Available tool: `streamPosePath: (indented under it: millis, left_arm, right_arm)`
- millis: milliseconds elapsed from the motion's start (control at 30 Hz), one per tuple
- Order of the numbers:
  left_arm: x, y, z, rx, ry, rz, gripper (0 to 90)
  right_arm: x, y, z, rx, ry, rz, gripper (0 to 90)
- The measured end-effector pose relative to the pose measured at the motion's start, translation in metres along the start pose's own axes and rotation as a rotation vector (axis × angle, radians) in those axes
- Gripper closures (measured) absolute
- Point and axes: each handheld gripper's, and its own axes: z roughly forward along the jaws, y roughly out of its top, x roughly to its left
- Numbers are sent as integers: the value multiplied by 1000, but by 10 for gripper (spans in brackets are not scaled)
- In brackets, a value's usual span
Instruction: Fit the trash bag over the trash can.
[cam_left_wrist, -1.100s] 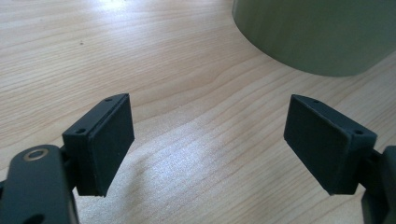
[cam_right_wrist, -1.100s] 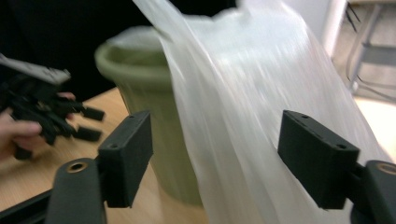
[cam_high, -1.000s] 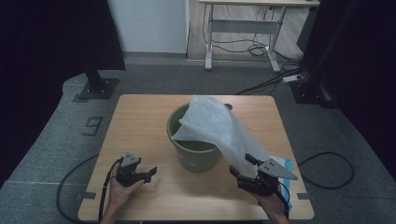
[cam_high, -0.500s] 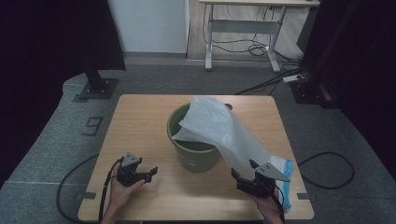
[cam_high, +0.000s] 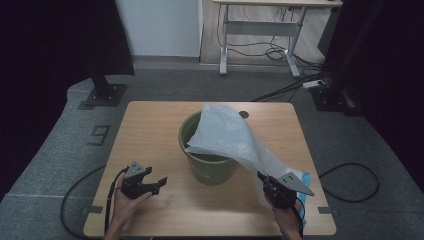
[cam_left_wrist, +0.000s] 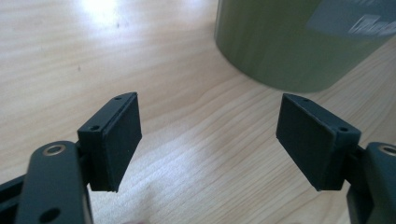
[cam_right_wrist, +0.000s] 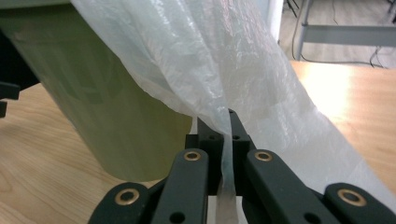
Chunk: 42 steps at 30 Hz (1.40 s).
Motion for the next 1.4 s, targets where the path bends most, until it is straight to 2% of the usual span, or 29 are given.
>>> streamPosePath:
  millis: [133,200,267,400,500,533,600,633,667,700,733,900,1100,1267,1300,1400]
  left_arm:
    - [-8,10,-11,-40,4,6,235]
    - [-16,23,-20,-63,29,13,234]
    - [-18,28,-23,-74,33,10,234]
    - [-32,51,-35,-149,8,4,227]
    - [-42,67,-38,-183,8,0,222]
    - [-42,67,-38,-183,8,0,219]
    - [-49,78,-38,-202,9,2,218]
    - [-57,90,-36,-214,10,17,210]
    - [-57,90,-36,-214,10,17,208]
    - [-65,101,-35,-230,11,19,208]
    - [-65,101,-35,-230,11,19,208]
    - [-86,125,-30,-241,-33,53,202]
    - [-97,137,-24,-234,-64,74,199]
    - [-106,151,-18,-234,-78,105,201]
    - [-110,156,-14,-225,-81,124,200]
    - [-115,164,-8,-216,-75,146,198]
  right_arm:
    - [1,5,-1,-15,11,-22,883]
    - [1,12,-1,-25,27,-32,884]
    - [0,14,-1,-27,32,-32,884]
    - [0,26,-2,-38,51,-30,884]
    - [0,35,-3,-43,56,-41,884]
    - [0,35,-3,-43,56,-41,884]
    - [0,40,-4,-47,59,-42,884]
    - [0,44,-4,-51,62,-40,884]
    - [0,44,-4,-51,62,-40,884]
    - [0,47,-3,-54,69,-31,884]
    - [0,47,-3,-54,69,-31,884]
    - [2,58,-6,-82,72,-29,884]
    - [3,68,-8,-90,73,-46,884]
    - [4,71,-8,-91,74,-51,884]
    - [5,72,-8,-91,75,-55,884]
    - [6,73,-9,-102,73,-59,884]
